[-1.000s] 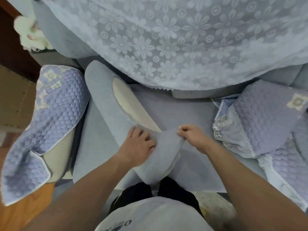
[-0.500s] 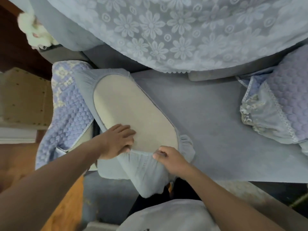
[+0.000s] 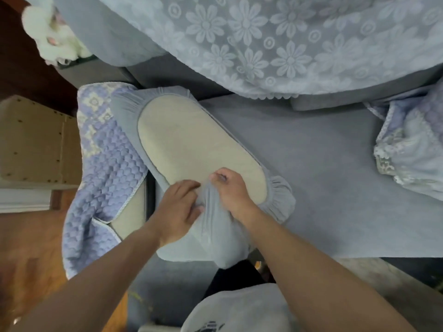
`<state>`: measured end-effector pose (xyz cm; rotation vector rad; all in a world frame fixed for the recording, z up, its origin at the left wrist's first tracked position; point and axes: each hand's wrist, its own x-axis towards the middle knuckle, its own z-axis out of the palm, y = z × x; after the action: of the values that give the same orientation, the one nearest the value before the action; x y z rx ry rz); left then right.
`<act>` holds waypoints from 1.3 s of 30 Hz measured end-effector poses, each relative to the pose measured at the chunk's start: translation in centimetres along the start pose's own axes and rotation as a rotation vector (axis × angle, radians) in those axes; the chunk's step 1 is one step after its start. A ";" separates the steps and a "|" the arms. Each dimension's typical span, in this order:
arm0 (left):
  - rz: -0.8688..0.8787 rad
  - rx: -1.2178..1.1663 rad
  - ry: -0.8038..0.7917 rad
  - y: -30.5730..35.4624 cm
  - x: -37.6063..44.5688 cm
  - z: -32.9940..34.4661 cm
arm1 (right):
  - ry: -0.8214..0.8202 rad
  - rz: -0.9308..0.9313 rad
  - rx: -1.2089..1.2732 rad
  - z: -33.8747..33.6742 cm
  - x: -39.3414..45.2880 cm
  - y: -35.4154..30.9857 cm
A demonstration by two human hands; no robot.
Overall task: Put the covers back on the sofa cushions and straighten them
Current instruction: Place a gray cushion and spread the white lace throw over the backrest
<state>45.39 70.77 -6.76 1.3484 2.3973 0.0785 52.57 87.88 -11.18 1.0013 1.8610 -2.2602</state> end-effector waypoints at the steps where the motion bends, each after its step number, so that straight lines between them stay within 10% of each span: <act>1: -0.024 0.049 -0.012 -1.6 -0.8 -0.4 | -0.002 0.003 -0.047 -1.1 0.4 0.3; 7: 0.040 0.258 -0.031 -10.5 2.9 -6.5 | -0.053 -0.024 -0.469 -4.9 -1.9 2.3; 12: 0.364 0.298 -0.336 -0.8 13.9 -5.8 | 0.163 -0.044 -0.660 -5.8 -1.8 4.1; 19: 0.018 0.612 -0.384 3.4 19.0 -1.7 | 0.227 -0.015 -0.569 -4.6 -1.7 5.1; 25: -0.062 0.246 -0.064 1.5 20.1 -3.5 | 0.175 0.108 -0.388 -14.9 -4.8 5.7; 30: -0.481 -0.171 -0.017 3.1 14.1 -2.5 | 0.090 0.091 -0.663 -17.8 -4.4 6.5; 39: -0.436 -0.123 -0.175 8.8 14.6 0.4 | 0.333 0.254 -0.341 -13.6 3.9 3.3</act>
<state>45.92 87.57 -9.53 0.7249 2.4316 -0.0111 56.93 100.48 -16.85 1.5146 2.0033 -1.6436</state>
